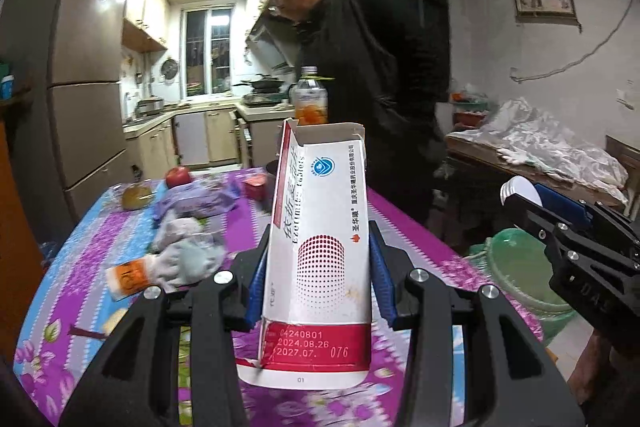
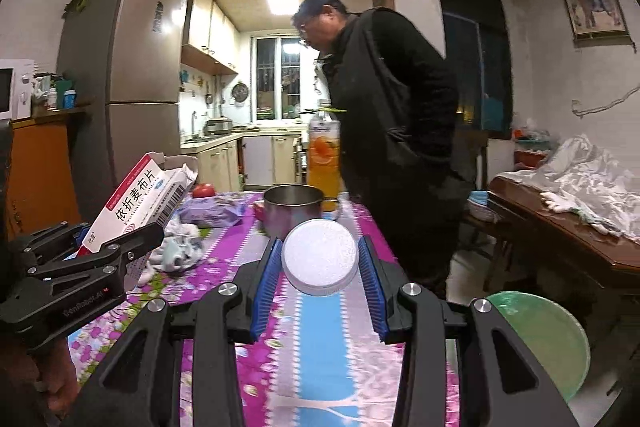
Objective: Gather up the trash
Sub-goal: 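Lift the white medicine box with the left tool while the right tool lifts the white lid, then carry both items over the green basin and open both tools to drop them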
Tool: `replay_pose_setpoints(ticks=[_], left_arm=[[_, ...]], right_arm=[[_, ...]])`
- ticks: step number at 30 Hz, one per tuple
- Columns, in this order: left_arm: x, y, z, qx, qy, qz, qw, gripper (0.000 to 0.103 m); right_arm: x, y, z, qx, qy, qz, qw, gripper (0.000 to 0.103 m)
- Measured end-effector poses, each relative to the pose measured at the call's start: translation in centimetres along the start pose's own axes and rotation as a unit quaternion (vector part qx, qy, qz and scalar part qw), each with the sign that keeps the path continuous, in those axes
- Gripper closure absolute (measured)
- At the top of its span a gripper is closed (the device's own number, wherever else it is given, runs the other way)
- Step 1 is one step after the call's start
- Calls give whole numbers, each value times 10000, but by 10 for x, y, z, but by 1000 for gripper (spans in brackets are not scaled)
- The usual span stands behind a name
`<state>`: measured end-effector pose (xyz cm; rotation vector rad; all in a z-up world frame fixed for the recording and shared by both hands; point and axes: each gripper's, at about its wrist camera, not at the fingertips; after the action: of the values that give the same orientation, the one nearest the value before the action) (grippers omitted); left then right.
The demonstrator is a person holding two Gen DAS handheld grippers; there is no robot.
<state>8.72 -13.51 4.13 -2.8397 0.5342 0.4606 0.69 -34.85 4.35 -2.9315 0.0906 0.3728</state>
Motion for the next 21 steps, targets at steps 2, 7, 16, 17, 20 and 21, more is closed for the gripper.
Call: replay_pose_setpoints(ticks=[2,7,16,17,20,21], left_arm=[[4,13,-5,55,25,136,9999,61],[18,47,-15,153,36,528,9985,61],[42,109,-28,336,-37,1148,9928,61],[45,117,-29,361,-59,1217,9919,61],[56,140,-33,440,-167,1466,9881,61],[60,149,-34,480,-229,1577,9861,61]], right_arm=[[-4,14,-1,31,12,145,9999,62],[-15,53,-3,143,3,506,9986,62],[-31,121,-8,318,-67,1150,9928,62],[-30,128,-9,341,-100,1197,9922,62],[-27,154,-12,426,-239,1371,9893,62],[-26,162,-12,445,-298,1435,9882,62]])
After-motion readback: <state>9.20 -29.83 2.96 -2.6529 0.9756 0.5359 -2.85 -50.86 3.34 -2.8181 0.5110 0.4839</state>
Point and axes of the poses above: each gripper's, at about its wrist camera, not at the fingertips, and x roughly the way its jaws point, y to its right, z to its underside, and after that the axes turned 9 degrees about x, right-handed
